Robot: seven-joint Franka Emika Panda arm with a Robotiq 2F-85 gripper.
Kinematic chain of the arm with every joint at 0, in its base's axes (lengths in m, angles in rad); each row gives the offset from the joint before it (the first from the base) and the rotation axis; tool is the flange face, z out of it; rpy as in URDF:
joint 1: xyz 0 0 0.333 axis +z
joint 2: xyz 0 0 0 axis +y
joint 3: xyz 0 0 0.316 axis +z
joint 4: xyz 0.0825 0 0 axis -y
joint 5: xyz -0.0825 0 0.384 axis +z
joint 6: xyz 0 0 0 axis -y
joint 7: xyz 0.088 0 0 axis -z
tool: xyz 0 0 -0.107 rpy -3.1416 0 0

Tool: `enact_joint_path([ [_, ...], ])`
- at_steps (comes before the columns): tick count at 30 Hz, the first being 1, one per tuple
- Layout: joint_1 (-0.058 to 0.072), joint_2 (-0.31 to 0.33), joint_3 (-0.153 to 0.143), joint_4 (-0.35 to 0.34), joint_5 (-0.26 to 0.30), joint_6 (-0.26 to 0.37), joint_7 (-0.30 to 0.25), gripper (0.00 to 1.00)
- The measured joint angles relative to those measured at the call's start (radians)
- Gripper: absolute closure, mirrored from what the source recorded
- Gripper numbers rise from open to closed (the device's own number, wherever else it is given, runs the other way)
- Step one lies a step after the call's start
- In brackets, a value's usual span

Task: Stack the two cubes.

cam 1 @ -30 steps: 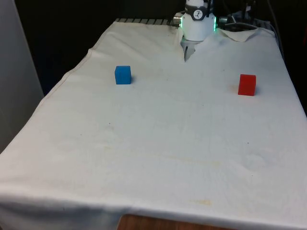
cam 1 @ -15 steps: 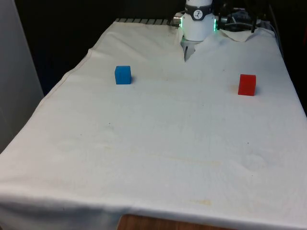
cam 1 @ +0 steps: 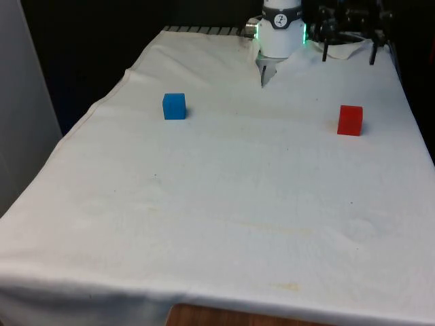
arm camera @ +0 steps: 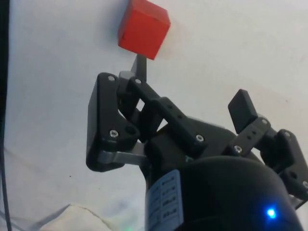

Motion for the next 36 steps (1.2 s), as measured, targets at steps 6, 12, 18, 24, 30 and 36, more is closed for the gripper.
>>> enact_joint_path([
  [6,0.001,0.038,0.015,-0.012,-0.004,0.049,0.017,0.0],
  [12,0.003,0.072,0.024,-0.03,-0.006,0.106,0.028,0.0],
  [18,0.005,0.123,0.029,-0.044,-0.006,0.176,0.031,0.0],
  [24,0.006,0.152,0.03,-0.052,-0.006,0.212,0.031,0.0],
  [30,0.007,0.201,0.03,-0.055,-0.006,0.255,0.031,0.0],
  [36,0.007,0.235,0.029,-0.062,-0.006,0.291,0.03,0.0],
])
